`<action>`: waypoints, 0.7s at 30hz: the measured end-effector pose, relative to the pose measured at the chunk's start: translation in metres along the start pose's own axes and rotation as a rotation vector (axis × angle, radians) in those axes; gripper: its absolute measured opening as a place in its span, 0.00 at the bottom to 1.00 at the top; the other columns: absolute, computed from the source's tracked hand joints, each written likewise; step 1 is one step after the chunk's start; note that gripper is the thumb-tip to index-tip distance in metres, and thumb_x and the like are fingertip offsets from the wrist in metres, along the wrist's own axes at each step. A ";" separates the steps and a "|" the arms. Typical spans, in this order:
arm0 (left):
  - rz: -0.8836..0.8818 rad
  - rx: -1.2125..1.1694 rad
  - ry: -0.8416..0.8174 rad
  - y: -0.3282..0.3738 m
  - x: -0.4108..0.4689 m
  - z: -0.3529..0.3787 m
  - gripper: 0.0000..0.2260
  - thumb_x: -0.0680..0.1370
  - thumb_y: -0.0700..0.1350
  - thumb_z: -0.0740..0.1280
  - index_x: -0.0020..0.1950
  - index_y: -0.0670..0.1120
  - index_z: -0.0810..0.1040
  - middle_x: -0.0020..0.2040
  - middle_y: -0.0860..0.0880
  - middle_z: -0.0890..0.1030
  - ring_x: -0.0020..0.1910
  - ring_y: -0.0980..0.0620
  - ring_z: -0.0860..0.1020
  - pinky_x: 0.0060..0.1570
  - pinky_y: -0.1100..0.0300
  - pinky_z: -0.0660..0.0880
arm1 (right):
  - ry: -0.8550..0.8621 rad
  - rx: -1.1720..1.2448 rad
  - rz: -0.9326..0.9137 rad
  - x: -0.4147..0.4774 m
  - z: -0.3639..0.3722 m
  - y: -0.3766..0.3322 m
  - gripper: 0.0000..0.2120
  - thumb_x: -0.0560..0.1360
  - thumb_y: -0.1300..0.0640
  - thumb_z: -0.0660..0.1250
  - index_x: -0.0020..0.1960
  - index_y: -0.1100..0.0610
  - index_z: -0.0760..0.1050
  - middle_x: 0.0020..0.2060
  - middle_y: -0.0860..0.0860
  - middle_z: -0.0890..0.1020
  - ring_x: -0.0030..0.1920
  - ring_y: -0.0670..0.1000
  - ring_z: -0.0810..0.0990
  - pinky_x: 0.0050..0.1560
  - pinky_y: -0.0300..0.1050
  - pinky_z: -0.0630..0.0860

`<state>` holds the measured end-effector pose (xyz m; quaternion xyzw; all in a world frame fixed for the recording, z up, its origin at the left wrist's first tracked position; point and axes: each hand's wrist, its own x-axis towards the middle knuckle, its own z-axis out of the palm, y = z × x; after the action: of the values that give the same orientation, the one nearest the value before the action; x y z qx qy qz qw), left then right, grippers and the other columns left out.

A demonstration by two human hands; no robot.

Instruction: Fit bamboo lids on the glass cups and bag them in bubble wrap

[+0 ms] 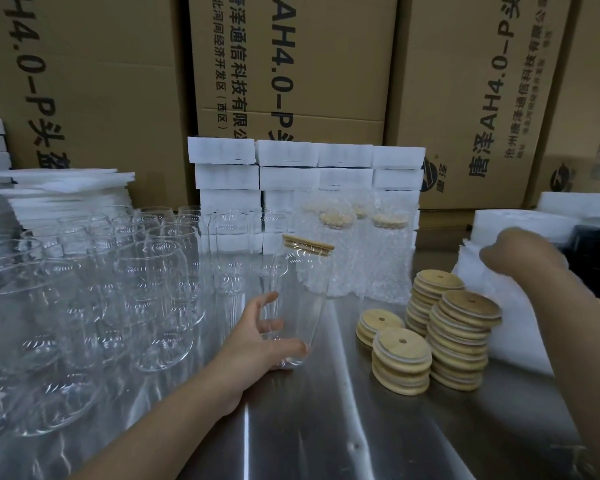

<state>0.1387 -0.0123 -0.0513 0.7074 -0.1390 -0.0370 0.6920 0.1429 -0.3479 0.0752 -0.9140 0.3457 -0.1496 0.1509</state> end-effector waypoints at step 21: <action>0.332 -0.150 0.288 0.010 0.000 0.001 0.35 0.56 0.53 0.79 0.55 0.75 0.67 0.58 0.55 0.76 0.53 0.56 0.81 0.51 0.54 0.80 | -0.668 0.716 -0.613 -0.135 0.120 -0.110 0.07 0.78 0.62 0.62 0.53 0.56 0.77 0.37 0.47 0.81 0.39 0.43 0.80 0.35 0.28 0.72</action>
<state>0.1371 -0.0128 -0.0409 0.6196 -0.1501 0.1684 0.7518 0.1562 -0.1567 -0.0154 -0.8620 -0.0732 0.0024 0.5015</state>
